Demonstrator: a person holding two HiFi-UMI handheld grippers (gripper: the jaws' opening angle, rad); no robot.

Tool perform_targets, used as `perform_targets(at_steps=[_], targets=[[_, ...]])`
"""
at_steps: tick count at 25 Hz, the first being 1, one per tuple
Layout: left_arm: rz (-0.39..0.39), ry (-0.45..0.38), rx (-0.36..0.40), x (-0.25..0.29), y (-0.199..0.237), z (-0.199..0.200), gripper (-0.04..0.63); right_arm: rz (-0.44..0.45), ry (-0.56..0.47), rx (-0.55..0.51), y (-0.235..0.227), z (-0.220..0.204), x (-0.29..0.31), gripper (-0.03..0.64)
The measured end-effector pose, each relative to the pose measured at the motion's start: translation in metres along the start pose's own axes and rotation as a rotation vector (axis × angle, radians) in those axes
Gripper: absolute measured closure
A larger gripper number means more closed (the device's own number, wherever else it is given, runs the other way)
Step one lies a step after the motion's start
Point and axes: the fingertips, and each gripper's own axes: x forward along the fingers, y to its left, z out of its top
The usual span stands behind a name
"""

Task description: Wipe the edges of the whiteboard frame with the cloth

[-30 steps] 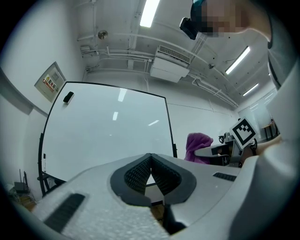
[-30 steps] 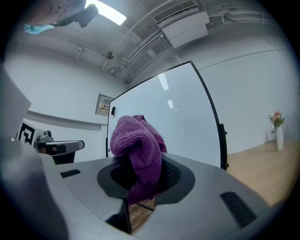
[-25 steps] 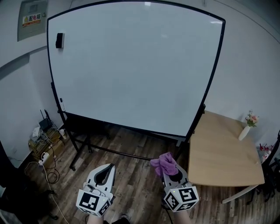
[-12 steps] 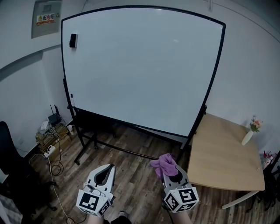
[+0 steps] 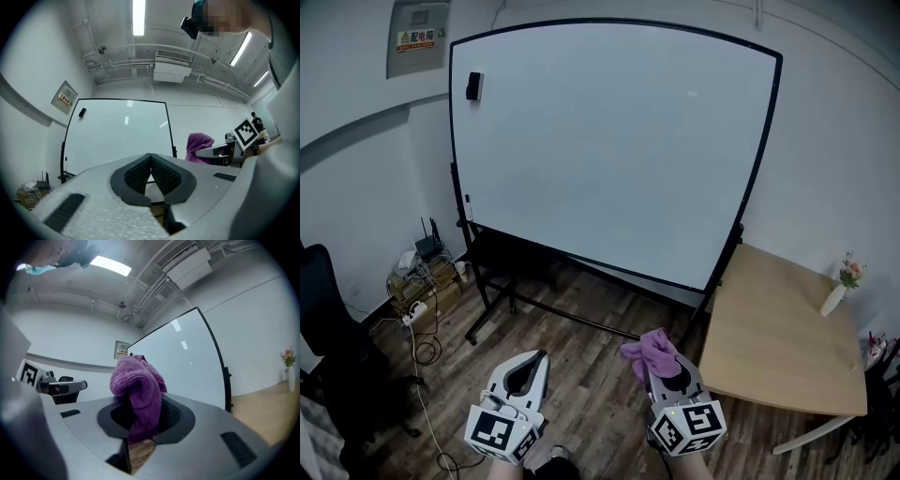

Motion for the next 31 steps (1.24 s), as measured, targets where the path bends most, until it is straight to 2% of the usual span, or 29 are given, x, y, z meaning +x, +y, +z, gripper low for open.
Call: perform_targets(at_steps=[11, 31], targets=[[0.011, 0.001, 0.005, -0.016, -0.018, 0.004, 0.580, 0.030, 0.001, -0.001, 0.006, -0.001, -0.021, 0.525], [0.027, -0.009, 0.018, -0.012, -0.021, 0.010, 0.580, 0.044, -0.027, 0.002, 0.003, 0.005, -0.023, 0.525]])
